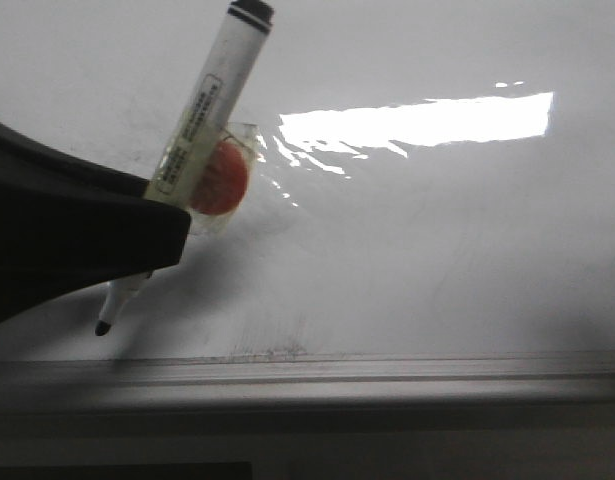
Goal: Write number 9 on whiteboard
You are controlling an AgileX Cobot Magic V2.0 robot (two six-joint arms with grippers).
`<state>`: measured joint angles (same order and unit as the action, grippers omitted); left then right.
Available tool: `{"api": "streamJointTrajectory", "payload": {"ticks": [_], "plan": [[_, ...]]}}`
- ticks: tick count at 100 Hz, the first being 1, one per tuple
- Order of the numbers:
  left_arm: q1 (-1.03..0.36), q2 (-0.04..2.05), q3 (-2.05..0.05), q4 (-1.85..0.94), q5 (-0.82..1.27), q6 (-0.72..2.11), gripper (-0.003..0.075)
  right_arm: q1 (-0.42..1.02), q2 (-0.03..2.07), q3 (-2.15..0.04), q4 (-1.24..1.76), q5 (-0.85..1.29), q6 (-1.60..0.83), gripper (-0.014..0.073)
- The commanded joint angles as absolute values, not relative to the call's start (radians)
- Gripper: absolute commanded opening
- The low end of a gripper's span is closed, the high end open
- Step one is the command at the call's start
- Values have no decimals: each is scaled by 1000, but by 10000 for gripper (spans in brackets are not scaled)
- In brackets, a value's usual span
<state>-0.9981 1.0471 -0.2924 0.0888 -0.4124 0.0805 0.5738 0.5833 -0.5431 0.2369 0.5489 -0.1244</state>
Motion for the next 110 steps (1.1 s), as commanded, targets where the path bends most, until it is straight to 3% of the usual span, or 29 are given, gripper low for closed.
{"api": "streamJointTrajectory", "payload": {"ticks": [1, 39, 93, 100, 110], "plan": [[-998, 1039, -329, 185, -477, 88, -20, 633, 657, -605, 249, 458, -144, 260], [-998, 1039, -329, 294, -486, 88, -20, 883, 942, -750, 249, 364, -149, 260], [-998, 1039, -329, 298, -486, 88, -20, 903, 1065, -831, 268, 299, -149, 255], [-998, 1039, -329, 298, -486, 88, -20, 903, 1065, -831, 272, 311, -149, 208], [-998, 1039, -329, 298, -486, 88, -18, 903, 1065, -831, 288, 328, -149, 63]]}}
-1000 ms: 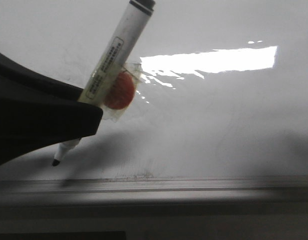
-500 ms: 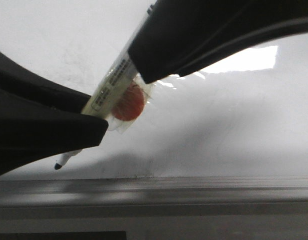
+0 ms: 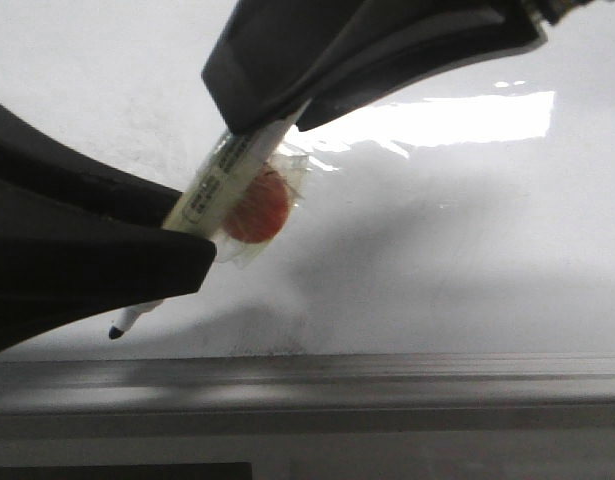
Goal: Write number 9 on whiteboard
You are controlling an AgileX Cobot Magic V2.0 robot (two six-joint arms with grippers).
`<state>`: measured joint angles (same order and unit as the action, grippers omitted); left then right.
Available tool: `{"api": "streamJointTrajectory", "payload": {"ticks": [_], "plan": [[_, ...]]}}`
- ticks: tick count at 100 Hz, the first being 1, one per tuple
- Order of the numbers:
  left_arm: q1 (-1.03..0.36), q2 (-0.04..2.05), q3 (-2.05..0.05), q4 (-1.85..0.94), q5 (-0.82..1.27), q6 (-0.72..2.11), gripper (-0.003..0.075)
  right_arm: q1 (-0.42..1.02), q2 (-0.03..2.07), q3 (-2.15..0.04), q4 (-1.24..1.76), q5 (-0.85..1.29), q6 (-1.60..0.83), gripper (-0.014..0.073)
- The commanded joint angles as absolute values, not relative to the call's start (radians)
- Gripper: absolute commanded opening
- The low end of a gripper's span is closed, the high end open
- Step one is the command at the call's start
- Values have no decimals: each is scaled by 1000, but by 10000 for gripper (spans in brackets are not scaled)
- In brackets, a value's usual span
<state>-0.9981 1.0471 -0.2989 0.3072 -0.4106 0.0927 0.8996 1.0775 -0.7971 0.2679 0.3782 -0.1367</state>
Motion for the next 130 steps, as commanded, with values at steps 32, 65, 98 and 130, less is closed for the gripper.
{"api": "streamJointTrajectory", "payload": {"ticks": [32, 65, 98, 130], "plan": [[-998, 1039, -329, 289, -486, 88, 289, 903, 1065, -831, 291, 317, -149, -70], [-981, 932, -329, 132, -431, 90, 292, 851, 1059, -895, 283, 337, -149, -60], [-857, 631, -329, 71, -273, 96, 292, 684, 1071, -1062, 270, 416, -149, -60], [-828, 609, -329, 71, -273, 96, 292, 632, 1200, -1083, 273, 379, -149, -60]]}}
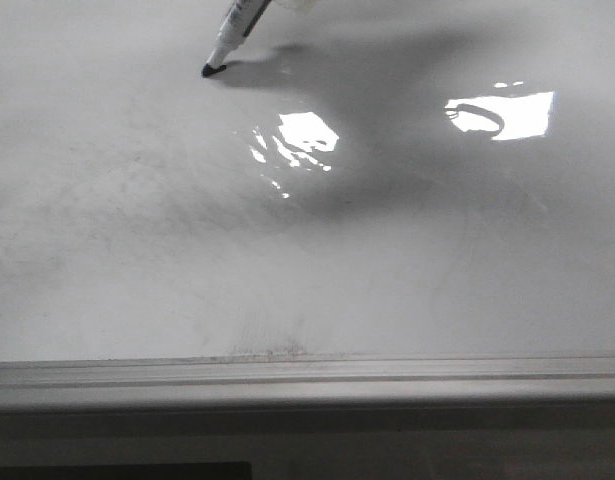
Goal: Write number 9 on whiteboard
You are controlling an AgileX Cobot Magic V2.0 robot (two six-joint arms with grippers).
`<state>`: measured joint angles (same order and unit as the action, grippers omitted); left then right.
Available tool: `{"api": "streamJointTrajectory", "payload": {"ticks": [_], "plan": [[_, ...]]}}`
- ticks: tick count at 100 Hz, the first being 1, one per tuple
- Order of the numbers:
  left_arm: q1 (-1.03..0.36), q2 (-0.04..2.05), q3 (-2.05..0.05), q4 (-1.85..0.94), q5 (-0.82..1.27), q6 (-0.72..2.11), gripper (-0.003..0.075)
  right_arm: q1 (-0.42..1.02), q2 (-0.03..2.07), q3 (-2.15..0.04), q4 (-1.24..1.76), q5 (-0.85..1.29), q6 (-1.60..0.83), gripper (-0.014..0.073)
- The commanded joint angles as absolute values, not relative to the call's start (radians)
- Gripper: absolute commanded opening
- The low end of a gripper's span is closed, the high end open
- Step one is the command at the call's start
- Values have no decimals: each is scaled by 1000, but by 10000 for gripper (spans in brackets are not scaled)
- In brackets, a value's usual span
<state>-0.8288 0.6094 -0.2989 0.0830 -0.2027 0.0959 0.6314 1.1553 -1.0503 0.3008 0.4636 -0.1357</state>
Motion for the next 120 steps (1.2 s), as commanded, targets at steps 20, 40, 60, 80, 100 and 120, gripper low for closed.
{"api": "streamJointTrajectory", "payload": {"ticks": [20, 40, 60, 80, 100, 120], "plan": [[-828, 609, -329, 71, -273, 96, 292, 669, 1220, -1095, 253, 525, -144, -62], [-828, 609, -329, 71, -273, 96, 292, 617, 1154, -1143, 192, 507, -117, -62], [-826, 609, -329, 71, -273, 96, 292, 613, 1154, -1162, 175, 503, -115, -62], [-826, 610, -329, 71, -263, 96, 292, 634, 1153, -1045, 207, 529, -76, -63], [-826, 619, -322, 71, -238, 96, 292, 698, 1153, -1000, 218, 516, -55, -63], [-854, 674, -309, 90, -252, 96, 292, 732, 1142, -1008, 236, 513, -55, -63]]}}
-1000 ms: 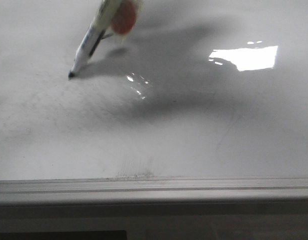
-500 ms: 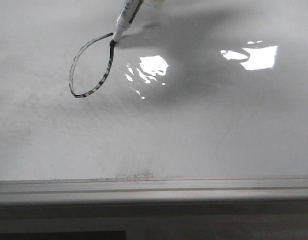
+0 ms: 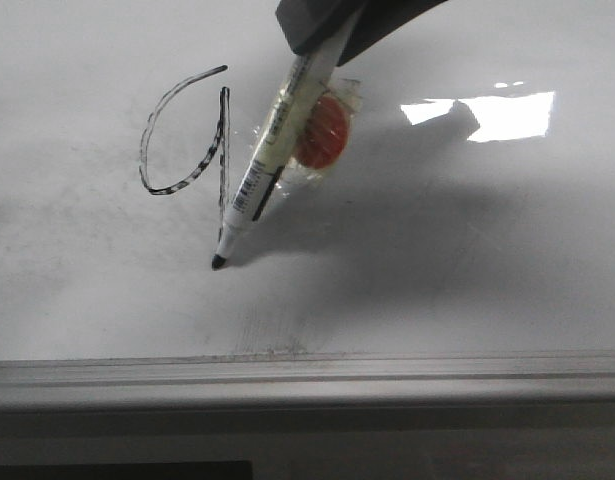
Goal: Write number 9 on whiteboard
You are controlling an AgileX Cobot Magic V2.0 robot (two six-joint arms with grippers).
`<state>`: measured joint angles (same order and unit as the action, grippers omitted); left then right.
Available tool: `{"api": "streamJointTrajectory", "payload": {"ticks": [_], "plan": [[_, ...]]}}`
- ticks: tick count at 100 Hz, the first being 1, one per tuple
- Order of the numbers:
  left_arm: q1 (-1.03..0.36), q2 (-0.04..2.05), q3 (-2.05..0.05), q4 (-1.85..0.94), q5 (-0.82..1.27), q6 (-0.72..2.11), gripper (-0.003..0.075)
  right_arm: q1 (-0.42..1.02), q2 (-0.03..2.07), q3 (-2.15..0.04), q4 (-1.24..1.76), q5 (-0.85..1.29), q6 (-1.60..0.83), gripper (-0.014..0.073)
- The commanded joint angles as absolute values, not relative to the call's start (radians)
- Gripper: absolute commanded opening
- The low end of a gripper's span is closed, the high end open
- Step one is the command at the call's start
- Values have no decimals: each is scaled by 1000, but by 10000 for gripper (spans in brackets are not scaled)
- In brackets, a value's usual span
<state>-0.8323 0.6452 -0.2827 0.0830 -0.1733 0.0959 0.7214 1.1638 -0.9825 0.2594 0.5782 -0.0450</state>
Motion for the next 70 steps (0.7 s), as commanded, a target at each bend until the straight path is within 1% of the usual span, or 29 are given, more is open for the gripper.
{"api": "streamJointTrajectory", "payload": {"ticks": [1, 11, 28, 51, 70], "plan": [[-861, 680, -309, 99, -255, 96, 293, 737, 1139, -1008, 240, 513, -55, -63], [-926, 730, -309, 169, -283, 96, 298, 790, 1129, -1045, 251, 519, -53, -63], [-1010, 858, -309, 149, -395, 96, 298, 868, 1133, -1080, 251, 527, -31, -63], [-1017, 952, -310, 109, -506, 96, 298, 902, 1133, -1080, 251, 543, 0, -63], [-1017, 954, -310, 109, -512, 96, 297, 902, 1135, -1080, 242, 563, 0, -63]]}}
